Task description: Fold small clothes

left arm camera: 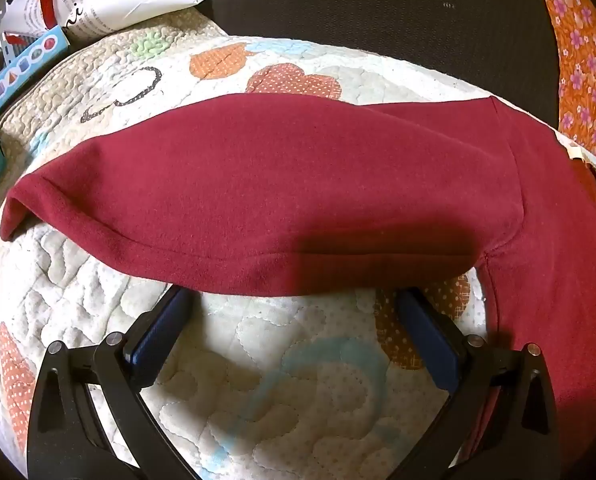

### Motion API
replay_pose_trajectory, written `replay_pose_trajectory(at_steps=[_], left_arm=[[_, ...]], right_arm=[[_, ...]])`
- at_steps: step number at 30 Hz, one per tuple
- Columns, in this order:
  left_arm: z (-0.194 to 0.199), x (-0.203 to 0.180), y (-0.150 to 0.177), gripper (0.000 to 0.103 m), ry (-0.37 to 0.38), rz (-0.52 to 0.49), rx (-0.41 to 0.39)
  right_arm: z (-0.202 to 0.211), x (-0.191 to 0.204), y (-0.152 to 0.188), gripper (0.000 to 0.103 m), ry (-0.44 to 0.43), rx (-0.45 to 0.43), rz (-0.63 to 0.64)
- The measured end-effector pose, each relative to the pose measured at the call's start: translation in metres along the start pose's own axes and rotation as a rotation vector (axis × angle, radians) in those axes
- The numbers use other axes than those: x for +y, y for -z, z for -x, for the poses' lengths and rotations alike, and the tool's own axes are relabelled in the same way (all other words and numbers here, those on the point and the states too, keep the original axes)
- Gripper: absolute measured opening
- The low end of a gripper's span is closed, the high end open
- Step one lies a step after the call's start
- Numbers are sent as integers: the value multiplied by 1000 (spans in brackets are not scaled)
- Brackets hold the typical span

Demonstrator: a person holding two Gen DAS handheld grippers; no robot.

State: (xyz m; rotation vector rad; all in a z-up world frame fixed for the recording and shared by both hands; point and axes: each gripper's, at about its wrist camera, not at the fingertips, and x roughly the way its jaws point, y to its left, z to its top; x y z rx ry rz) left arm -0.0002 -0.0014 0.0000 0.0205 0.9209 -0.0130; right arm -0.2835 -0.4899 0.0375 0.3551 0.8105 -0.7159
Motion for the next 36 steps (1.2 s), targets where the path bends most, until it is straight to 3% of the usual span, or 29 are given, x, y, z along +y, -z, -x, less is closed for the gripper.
replay_pose_trajectory(at_steps=[18, 25, 33, 36], left_arm=[[0, 3, -2, 103, 2, 4, 5], [8, 6, -3, 103, 11, 10, 68], [66, -4, 3, 103, 53, -23, -53], [88, -9, 3, 102, 100, -8, -79]], right_arm=[[-2, 3, 0, 103, 1, -1, 0], [-3, 4, -1, 103, 2, 0, 0], [24, 14, 13, 99, 31, 82, 31], [44, 24, 11, 97, -9, 74, 38]])
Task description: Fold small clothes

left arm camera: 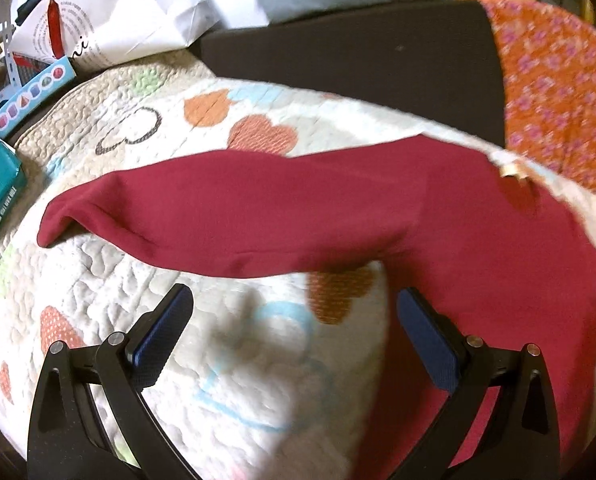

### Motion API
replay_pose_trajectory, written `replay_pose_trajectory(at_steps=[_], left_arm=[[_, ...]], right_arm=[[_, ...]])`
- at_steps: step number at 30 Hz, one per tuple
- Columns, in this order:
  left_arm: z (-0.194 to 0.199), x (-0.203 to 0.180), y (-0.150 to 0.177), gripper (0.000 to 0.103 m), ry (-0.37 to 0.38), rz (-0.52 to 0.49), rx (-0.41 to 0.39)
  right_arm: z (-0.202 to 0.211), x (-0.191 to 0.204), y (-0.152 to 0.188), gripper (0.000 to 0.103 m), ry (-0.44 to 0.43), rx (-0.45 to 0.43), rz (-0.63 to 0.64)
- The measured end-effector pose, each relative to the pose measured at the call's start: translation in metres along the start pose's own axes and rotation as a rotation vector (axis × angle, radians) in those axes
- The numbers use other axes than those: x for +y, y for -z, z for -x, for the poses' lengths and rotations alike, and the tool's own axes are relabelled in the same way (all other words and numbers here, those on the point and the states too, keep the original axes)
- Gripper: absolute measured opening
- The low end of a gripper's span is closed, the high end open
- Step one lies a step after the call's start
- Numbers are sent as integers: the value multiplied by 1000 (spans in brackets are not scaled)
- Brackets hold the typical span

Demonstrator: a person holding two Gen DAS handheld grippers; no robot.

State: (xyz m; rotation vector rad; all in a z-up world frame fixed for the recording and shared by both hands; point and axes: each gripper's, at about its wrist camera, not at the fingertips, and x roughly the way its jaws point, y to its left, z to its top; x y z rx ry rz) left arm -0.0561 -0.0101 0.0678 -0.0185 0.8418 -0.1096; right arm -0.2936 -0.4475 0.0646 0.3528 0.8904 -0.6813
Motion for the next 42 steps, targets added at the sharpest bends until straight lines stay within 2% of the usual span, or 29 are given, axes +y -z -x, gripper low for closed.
replay_pose_trajectory(at_steps=[4, 7, 16, 25, 30, 42], left_arm=[[16, -10, -3, 102, 34, -5, -20], [25, -22, 1, 102, 62, -21, -14], [43, -40, 8, 102, 81, -85, -20], [41, -42, 9, 102, 54, -99, -16], [31, -41, 9, 102, 28, -92, -2], [9, -38, 12, 103, 6, -93, 26]], right_arm=[[53, 19, 4, 97, -17, -81, 20], [85, 40, 7, 97, -68, -114, 40], [121, 105, 12, 97, -179, -129, 119], [124, 159, 15, 97, -229, -122, 202], [107, 188, 18, 97, -295, -52, 221], [87, 236, 29, 97, -335, -27, 287]])
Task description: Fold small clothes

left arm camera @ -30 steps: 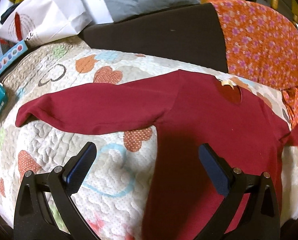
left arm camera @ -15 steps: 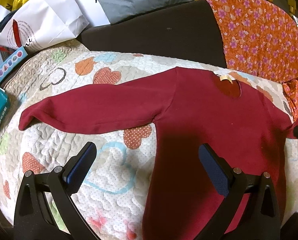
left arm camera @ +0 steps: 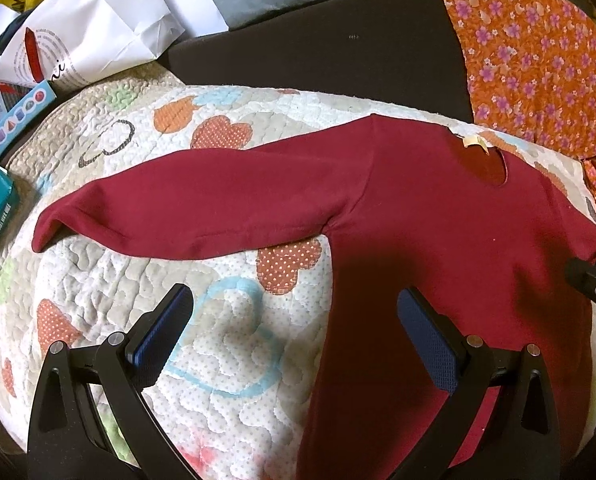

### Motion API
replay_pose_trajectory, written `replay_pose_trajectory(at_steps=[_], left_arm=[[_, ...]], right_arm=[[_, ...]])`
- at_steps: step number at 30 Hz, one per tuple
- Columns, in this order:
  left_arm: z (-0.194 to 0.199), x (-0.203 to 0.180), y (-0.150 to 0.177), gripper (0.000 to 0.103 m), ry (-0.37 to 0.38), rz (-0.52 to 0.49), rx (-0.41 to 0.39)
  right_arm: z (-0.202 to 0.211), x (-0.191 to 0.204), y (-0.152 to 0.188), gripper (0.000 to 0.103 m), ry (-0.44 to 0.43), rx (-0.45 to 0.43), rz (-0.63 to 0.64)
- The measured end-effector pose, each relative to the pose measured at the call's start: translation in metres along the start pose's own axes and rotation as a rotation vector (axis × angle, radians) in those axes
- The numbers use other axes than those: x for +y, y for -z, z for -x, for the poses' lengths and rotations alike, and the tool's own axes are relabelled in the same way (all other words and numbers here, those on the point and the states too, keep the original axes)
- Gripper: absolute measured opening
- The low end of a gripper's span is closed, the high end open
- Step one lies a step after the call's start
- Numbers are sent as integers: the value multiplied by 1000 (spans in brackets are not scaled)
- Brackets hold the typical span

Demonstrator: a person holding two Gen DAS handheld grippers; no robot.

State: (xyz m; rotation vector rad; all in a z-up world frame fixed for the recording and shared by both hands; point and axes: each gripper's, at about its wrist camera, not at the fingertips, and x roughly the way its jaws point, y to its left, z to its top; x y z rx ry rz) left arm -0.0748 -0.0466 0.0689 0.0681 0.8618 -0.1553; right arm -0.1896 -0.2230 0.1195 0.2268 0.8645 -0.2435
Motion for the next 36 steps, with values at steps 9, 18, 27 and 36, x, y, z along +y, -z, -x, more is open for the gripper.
replay_pose_trajectory(at_steps=[9, 18, 27, 36], left_arm=[[-4, 0, -1, 102, -3, 0, 7], [-7, 6, -3, 102, -15, 13, 13], [-8, 12, -3, 102, -26, 26, 18], [-9, 24, -5, 102, -36, 51, 23]], right_arm=[[-11, 8, 1, 97, 6, 19, 7], [-15, 14, -1, 97, -1, 28, 19], [-20, 21, -1, 97, -7, 37, 24], [-29, 30, 2, 97, -16, 60, 51]])
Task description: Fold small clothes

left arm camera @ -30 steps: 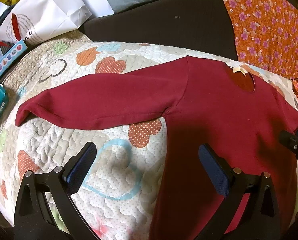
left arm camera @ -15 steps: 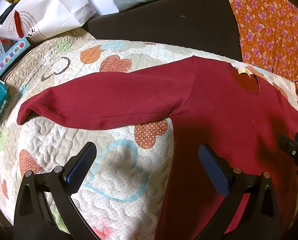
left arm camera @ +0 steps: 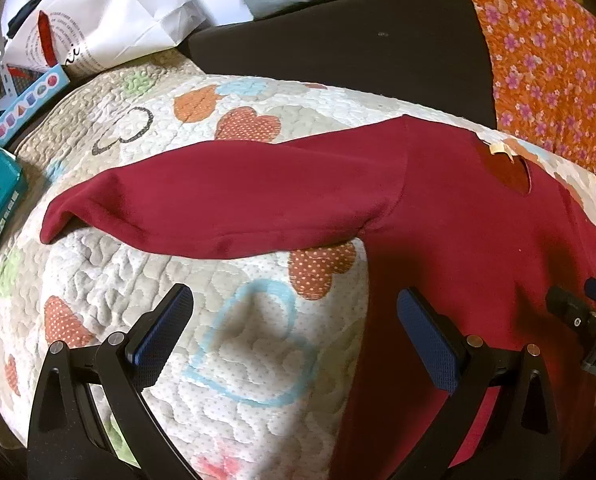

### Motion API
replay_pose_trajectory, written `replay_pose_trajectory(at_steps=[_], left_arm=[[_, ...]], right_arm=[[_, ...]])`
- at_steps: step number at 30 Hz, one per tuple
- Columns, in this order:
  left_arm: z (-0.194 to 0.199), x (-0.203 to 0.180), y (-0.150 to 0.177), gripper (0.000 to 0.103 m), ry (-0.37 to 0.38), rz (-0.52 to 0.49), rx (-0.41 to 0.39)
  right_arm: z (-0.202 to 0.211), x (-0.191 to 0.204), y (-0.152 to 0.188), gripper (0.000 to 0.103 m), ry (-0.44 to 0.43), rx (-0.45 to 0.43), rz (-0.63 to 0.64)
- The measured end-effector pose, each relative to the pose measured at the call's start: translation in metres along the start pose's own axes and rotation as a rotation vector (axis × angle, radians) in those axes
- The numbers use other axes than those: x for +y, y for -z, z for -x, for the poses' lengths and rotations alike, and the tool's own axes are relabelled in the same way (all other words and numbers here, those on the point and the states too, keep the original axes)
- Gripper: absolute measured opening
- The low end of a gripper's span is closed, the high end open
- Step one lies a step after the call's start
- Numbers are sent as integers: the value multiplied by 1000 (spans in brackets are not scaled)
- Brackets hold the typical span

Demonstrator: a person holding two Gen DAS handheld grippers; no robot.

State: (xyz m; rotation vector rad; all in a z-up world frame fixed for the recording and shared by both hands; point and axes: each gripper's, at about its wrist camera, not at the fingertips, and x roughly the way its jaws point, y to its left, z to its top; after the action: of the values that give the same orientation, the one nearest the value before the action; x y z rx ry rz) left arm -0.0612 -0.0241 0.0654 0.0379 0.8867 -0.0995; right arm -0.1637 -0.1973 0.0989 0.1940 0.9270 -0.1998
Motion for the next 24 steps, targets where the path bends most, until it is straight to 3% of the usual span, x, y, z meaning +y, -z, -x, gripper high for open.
replay_pose_trajectory(at_steps=[17, 21, 24], left_arm=[[-5, 55, -11, 102, -46, 130, 13], [-4, 80, -15, 103, -53, 212, 13], [-4, 113, -18, 102, -46, 349, 12]], right_arm=[[-17, 16, 0, 96, -5, 37, 28], [-16, 17, -1, 96, -5, 35, 28], [-16, 17, -2, 96, -14, 35, 29]])
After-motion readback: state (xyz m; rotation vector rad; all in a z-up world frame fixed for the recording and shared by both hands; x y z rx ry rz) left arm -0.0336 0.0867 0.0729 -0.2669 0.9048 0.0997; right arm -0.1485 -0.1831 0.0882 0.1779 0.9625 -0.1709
